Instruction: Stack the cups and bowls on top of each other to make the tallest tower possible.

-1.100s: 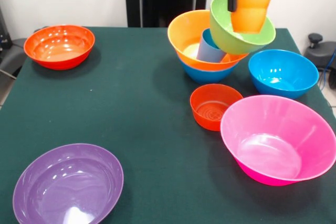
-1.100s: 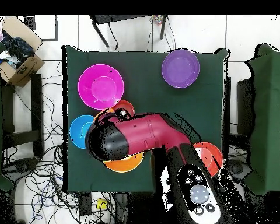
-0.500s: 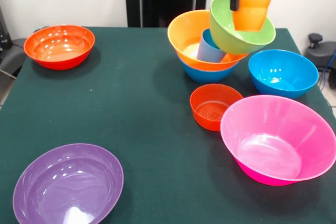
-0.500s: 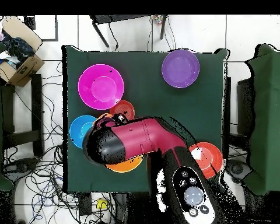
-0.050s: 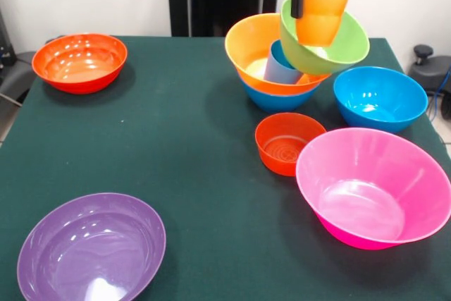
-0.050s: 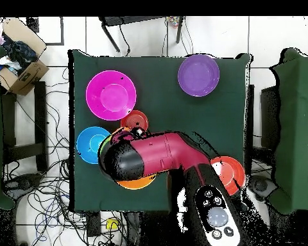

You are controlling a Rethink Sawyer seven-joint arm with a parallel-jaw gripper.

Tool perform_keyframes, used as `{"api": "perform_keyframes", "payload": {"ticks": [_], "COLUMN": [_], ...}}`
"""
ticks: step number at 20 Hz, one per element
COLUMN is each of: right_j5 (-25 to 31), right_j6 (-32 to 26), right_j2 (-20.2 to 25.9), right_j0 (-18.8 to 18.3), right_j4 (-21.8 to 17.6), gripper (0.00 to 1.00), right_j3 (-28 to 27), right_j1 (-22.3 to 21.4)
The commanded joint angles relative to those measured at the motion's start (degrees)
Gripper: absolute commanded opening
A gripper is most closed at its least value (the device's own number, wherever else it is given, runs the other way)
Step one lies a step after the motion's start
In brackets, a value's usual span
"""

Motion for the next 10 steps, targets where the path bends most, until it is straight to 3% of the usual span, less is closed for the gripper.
{"api": "perform_keyframes", "payload": {"ticks": [1,10], "right_j5": [2.08,2.9], "right_j6": [7.36,6.53], "right_j2": [-2.8,-2.83], "right_j0": [1.8,1.5], "right_j4": [-0.75,0.23], "gripper": [0.0,0.0], "right_j3": [4.65,7.06], "right_j1": [3.51,2.75]}}
